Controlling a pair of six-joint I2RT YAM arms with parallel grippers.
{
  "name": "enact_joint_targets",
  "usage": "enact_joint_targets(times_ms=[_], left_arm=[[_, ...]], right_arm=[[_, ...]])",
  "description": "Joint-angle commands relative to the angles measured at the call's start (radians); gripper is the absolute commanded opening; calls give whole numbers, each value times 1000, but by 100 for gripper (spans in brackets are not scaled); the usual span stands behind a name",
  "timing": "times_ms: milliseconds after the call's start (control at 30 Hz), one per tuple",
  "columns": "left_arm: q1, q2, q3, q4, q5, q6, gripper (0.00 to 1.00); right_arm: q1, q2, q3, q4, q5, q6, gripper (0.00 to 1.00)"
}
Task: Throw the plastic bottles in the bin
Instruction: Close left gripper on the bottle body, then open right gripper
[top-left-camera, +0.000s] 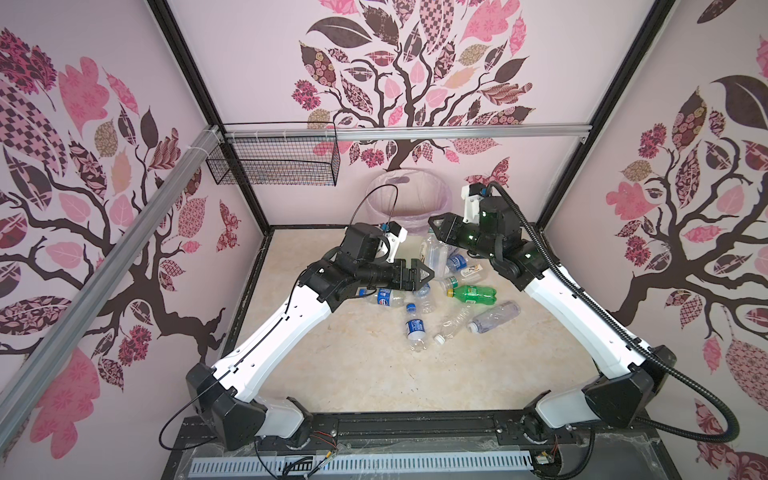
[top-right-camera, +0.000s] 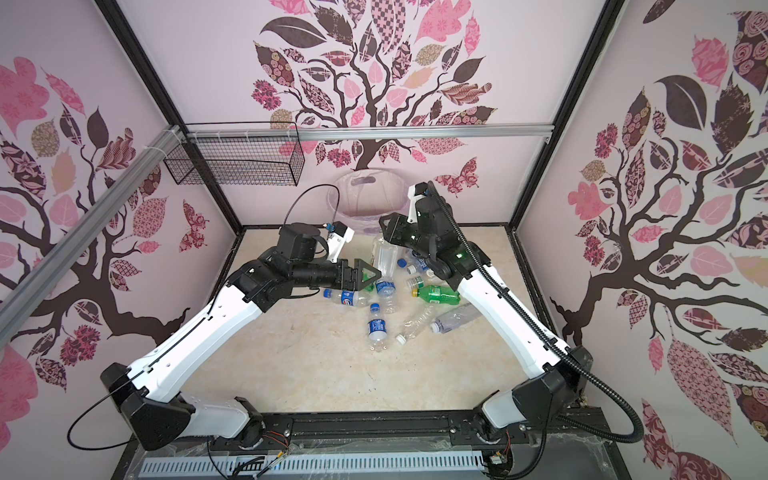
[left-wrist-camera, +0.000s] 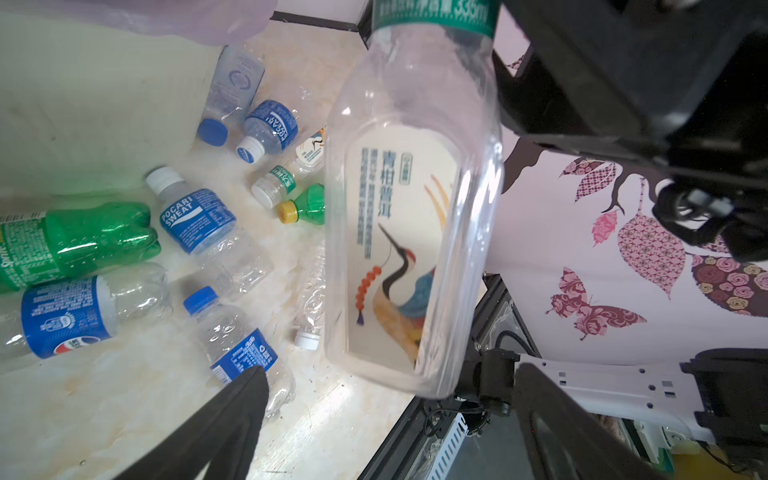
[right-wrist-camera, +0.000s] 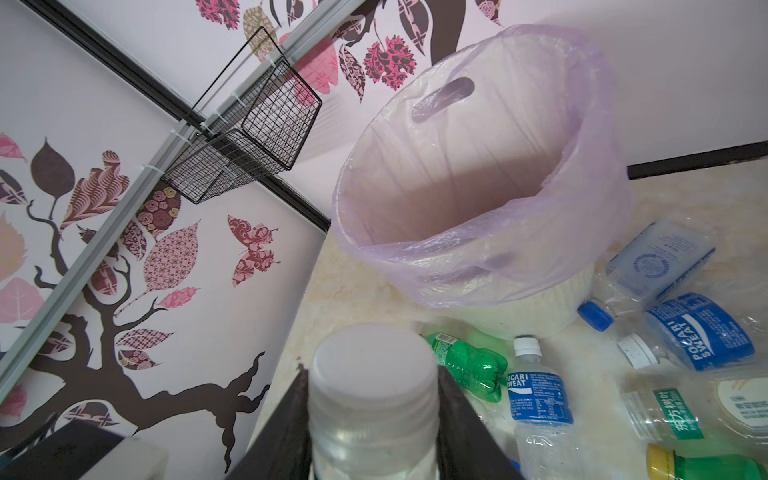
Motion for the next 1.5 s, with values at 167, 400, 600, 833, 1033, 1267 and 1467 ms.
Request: enact_joint_targets(times_ms=[167, 400, 600, 833, 1033, 1267, 1467], left_arm=[[11, 55, 36, 109, 67, -33, 87], [18, 48, 9, 176, 50, -46, 71], [20, 47, -12, 194, 56, -50, 52], [22, 19, -49, 196, 23, -43, 42], [34, -3, -75, 166, -37, -20, 41], [51, -44, -99, 134, -129, 7, 40], [96, -71, -59, 79, -215, 50, 38]], right_arm=[[7, -6, -29, 108, -78, 10, 33], [8, -9, -48, 151, -106, 42, 33], [7, -19, -49, 154, -107, 44, 37], [7, -28, -53, 139, -95, 37, 47], [7, -33, -34, 103, -66, 14, 66], [-6, -25, 52, 10, -35, -47, 90], [-28, -36, 108, -25, -15, -91, 100]])
